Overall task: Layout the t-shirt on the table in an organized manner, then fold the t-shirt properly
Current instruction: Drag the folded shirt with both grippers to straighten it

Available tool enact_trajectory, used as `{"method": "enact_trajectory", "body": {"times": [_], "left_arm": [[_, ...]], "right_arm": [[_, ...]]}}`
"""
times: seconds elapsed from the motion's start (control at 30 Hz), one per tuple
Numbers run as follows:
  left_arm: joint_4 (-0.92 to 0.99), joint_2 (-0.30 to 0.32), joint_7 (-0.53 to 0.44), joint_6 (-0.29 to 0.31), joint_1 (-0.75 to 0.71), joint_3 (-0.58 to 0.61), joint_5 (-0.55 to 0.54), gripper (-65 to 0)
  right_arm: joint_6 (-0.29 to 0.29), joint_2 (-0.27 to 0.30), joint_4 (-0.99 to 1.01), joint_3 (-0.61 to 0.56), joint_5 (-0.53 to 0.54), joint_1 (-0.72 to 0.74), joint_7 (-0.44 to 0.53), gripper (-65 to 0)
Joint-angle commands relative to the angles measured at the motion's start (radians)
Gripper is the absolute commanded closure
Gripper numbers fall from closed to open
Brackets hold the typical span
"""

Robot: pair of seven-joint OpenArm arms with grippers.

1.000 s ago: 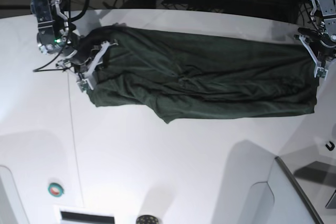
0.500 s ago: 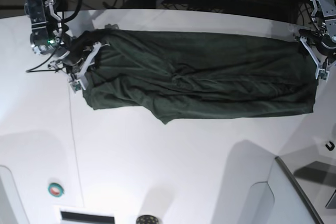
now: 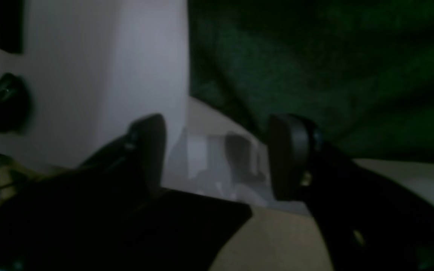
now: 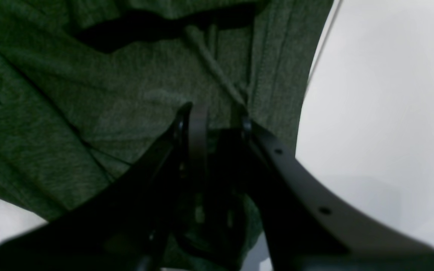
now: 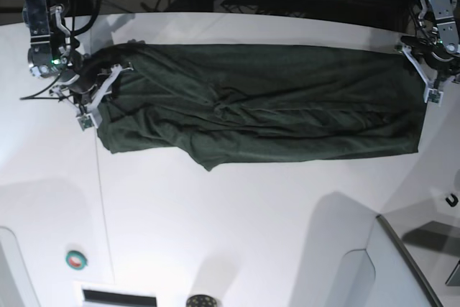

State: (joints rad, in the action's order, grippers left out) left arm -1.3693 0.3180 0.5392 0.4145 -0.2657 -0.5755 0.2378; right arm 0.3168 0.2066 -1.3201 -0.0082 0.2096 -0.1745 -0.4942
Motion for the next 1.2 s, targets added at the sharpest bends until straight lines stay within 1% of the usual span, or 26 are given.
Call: {"method": "enact_trajectory", "body": {"times": [0.0,0.1,0.13,0.23,0.27,0.37,0.47,0.57,0.67,0.77,1.07,1.17], "left_arm": [[-0.012,0.014,-0.012,-0.013,0.023,-0.005,0.001,-34.2],[0.047,0.0,-0.015,-0.013,0.056,-0.005,0.01,-30.6],[0.072,0.0,-0.035,-0.013,0.065,-0.005,0.01,-30.1],[0.143,0.0,-0.146,-0.015,0.07,-0.007,0.011,-29.8],[0.167,0.0,-0.167,-0.015,0.07,-0.007,0.011,-29.8],[0.218,0.016,-0.175,-0.015,0.069,-0.007,0.011,-29.8],[0.248,0.025,-0.179,-0.015,0.059,-0.008,0.011,-29.8],[0.276,0.037,-0.179,-0.015,0.059,-0.067,0.011,-29.8],[0.261,0.037,-0.179,-0.015,0.059,-0.111,0.011,-29.8],[0.215,0.037,-0.175,-0.013,0.058,-0.13,0.013,-29.8],[0.109,0.031,-0.172,-0.013,0.056,-0.13,0.008,-29.8],[0.074,0.031,-0.172,-0.013,0.056,-0.13,0.007,-29.8]], "right_arm": [[-0.017,0.011,0.006,0.006,-0.029,-0.001,-0.05,-9.9],[-0.017,0.011,0.006,0.006,-0.029,-0.001,-0.05,-9.9],[-0.017,0.011,0.006,0.006,-0.029,-0.001,-0.05,-9.9],[-0.017,0.012,0.006,0.006,-0.029,-0.001,-0.05,-9.9],[-0.017,0.012,0.006,0.006,-0.029,-0.001,-0.05,-9.9],[-0.017,0.026,0.006,0.011,-0.029,-0.003,-0.05,-9.9],[-0.017,0.026,0.006,0.052,-0.029,-0.003,-0.05,-9.9],[-0.017,0.027,0.006,0.066,-0.029,-0.001,-0.05,-9.9],[-0.017,0.029,0.006,0.064,-0.029,-0.004,-0.05,-9.9],[-0.018,0.026,0.006,0.061,-0.029,-0.006,-0.05,-9.9],[-0.017,0.023,-0.006,0.058,-0.028,-0.013,-0.054,-9.9],[-0.017,0.021,-0.066,0.061,-0.026,-0.035,-0.051,-9.9]]}}
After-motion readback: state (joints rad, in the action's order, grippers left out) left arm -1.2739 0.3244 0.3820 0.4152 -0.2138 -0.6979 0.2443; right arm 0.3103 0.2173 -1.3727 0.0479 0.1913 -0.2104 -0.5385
